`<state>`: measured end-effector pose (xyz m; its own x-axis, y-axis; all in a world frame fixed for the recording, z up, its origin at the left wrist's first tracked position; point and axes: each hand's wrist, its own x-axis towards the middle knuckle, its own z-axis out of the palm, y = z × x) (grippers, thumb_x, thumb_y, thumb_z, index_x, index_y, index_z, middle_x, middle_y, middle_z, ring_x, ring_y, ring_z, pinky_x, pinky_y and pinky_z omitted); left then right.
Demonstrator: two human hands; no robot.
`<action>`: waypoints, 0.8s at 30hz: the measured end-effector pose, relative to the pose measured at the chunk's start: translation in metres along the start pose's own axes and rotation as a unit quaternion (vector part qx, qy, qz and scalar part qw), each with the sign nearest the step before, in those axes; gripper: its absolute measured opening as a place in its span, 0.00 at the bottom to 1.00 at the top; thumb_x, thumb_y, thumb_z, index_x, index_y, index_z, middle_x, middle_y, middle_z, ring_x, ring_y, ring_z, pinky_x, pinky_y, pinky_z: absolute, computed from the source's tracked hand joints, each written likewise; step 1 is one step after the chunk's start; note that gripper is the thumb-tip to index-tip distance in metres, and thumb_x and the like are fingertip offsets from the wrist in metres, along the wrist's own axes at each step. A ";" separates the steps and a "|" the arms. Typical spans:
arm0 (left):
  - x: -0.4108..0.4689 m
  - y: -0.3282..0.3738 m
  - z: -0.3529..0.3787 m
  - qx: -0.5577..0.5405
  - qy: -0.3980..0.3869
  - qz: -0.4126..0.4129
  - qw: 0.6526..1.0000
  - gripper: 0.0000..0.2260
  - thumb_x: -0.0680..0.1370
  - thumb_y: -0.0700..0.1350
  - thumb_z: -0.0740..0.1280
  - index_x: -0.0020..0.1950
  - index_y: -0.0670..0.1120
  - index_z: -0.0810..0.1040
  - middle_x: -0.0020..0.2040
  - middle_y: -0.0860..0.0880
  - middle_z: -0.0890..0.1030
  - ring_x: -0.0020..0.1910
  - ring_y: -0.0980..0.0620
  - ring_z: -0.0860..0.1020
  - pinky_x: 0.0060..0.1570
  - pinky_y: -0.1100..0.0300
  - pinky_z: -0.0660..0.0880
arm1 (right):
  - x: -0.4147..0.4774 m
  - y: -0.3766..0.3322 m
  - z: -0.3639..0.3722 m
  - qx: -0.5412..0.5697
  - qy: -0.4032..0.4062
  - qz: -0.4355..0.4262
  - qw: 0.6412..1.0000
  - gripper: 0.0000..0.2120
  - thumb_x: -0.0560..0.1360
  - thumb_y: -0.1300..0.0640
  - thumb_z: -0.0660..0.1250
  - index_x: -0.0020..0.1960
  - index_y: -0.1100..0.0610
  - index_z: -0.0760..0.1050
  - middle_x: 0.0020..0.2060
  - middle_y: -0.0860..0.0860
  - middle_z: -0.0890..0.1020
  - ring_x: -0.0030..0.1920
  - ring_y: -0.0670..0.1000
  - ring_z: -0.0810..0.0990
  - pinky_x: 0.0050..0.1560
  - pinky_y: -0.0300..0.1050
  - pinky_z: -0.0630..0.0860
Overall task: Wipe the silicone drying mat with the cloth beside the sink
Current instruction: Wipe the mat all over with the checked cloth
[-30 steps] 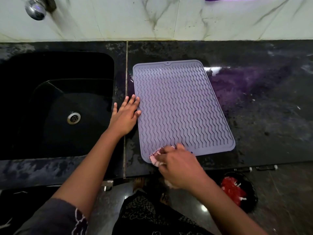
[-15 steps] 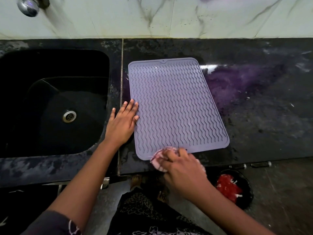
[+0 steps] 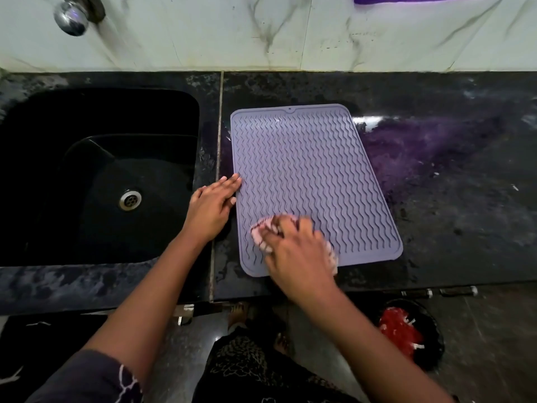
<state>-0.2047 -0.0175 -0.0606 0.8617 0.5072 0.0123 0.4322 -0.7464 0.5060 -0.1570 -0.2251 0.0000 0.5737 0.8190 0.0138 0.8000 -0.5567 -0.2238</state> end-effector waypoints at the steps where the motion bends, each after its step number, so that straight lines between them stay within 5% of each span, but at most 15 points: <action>1: -0.001 0.000 0.001 0.001 0.004 0.001 1.000 0.20 0.81 0.46 0.58 0.73 0.56 0.63 0.74 0.60 0.62 0.74 0.58 0.58 0.67 0.56 0.50 | 0.017 0.007 0.001 -0.024 -0.004 -0.003 1.000 0.20 0.75 0.49 0.62 0.66 0.48 0.69 0.62 0.54 0.70 0.58 0.57 0.65 0.55 0.54 0.66; 6: -0.003 0.000 0.005 0.018 0.025 0.007 0.999 0.20 0.81 0.46 0.58 0.73 0.56 0.62 0.74 0.59 0.62 0.73 0.58 0.58 0.68 0.56 0.50 | 0.048 0.023 0.010 -0.087 -0.098 -0.127 0.983 0.21 0.78 0.51 0.56 0.71 0.47 0.62 0.69 0.54 0.65 0.66 0.60 0.61 0.63 0.59 0.62; 13: 0.000 -0.004 0.004 0.008 0.027 0.002 1.000 0.20 0.80 0.47 0.60 0.72 0.57 0.64 0.73 0.61 0.63 0.73 0.61 0.58 0.64 0.60 0.50 | 0.004 0.042 -0.019 0.099 -0.279 -0.183 0.937 0.23 0.74 0.43 0.50 0.65 0.45 0.71 0.55 0.47 0.73 0.53 0.48 0.66 0.54 0.47 0.68; 15: 0.002 -0.004 0.003 -0.009 0.025 -0.007 1.000 0.21 0.79 0.47 0.61 0.72 0.58 0.65 0.72 0.62 0.63 0.72 0.62 0.58 0.62 0.61 0.49 | 0.027 0.034 -0.021 0.126 -0.238 -0.152 0.951 0.22 0.74 0.43 0.51 0.64 0.46 0.72 0.55 0.47 0.74 0.53 0.49 0.68 0.56 0.50 0.69; 19: 0.003 -0.005 0.001 -0.015 0.019 -0.009 1.000 0.21 0.79 0.47 0.62 0.71 0.58 0.65 0.72 0.63 0.64 0.71 0.62 0.59 0.63 0.59 0.49 | 0.074 0.006 -0.002 -0.067 -0.090 -0.108 0.988 0.18 0.78 0.51 0.56 0.67 0.46 0.68 0.64 0.53 0.69 0.62 0.57 0.65 0.59 0.56 0.65; 24: 0.002 -0.005 0.002 -0.008 0.023 0.000 1.000 0.21 0.79 0.47 0.61 0.72 0.57 0.65 0.72 0.62 0.63 0.70 0.65 0.57 0.63 0.60 0.50 | 0.037 0.005 0.001 -0.107 -0.098 -0.176 0.974 0.17 0.78 0.52 0.56 0.66 0.51 0.69 0.64 0.57 0.68 0.61 0.61 0.64 0.58 0.60 0.66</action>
<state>-0.2045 -0.0131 -0.0649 0.8488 0.5262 0.0512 0.4271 -0.7396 0.5201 -0.1320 -0.1974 -0.0016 0.2292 0.9637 -0.1371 0.9715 -0.2353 -0.0300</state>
